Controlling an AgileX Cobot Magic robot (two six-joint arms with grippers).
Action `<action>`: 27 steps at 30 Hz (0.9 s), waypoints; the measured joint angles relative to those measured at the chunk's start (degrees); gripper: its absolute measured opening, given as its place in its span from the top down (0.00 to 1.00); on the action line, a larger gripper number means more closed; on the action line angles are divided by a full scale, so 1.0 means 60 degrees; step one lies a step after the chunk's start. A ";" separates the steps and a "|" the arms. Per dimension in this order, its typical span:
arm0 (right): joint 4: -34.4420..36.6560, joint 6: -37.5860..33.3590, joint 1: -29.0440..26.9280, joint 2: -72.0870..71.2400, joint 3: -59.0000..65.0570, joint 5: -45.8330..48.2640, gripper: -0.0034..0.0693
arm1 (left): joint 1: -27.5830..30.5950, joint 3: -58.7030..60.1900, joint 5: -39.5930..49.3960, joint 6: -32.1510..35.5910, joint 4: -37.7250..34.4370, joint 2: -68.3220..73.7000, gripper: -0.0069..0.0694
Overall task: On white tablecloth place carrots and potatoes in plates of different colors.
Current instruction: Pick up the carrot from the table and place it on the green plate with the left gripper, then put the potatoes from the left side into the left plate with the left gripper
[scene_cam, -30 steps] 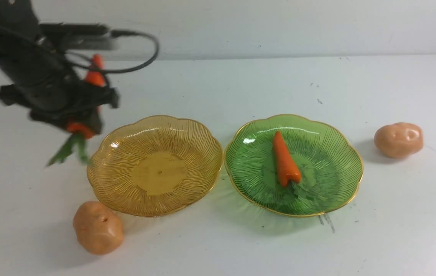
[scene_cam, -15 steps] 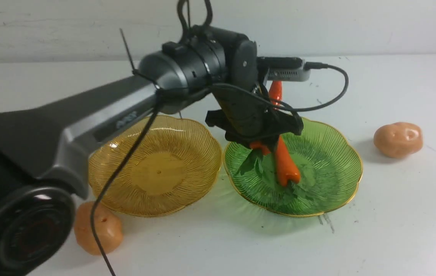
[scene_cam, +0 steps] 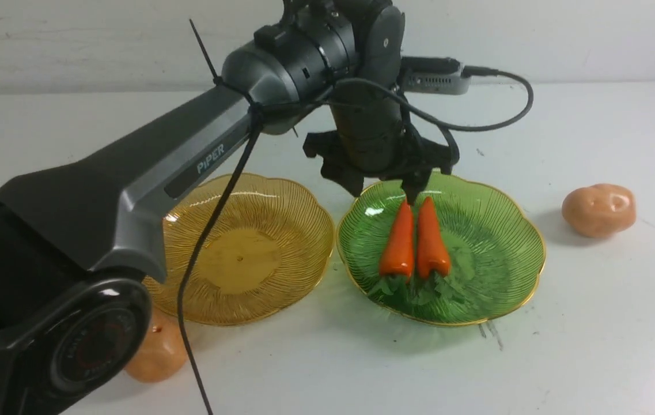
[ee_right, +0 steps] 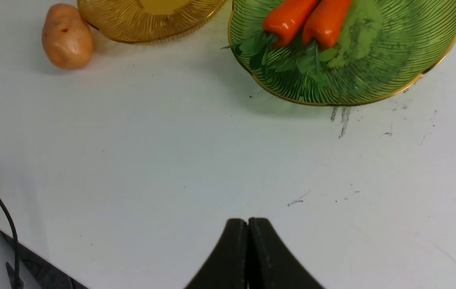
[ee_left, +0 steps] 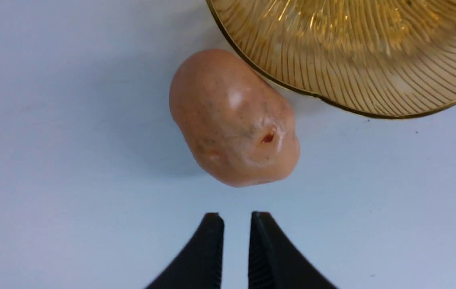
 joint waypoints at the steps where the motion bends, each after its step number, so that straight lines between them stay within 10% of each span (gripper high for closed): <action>1: 0.0000 0.0000 0.0000 0.0000 0.0000 0.0000 0.97 | 0.0000 0.0000 -0.0042 0.0025 0.0000 0.0170 0.77; 13: 0.0000 -0.0008 0.0000 0.0000 0.0000 0.0000 0.97 | 0.0000 0.0000 -0.0797 0.0080 0.0081 0.2213 0.09; 27: 0.0000 -0.0017 0.0000 0.0000 0.0000 0.0000 0.97 | -0.0010 -0.0031 -0.0790 0.0080 0.0813 0.3361 0.15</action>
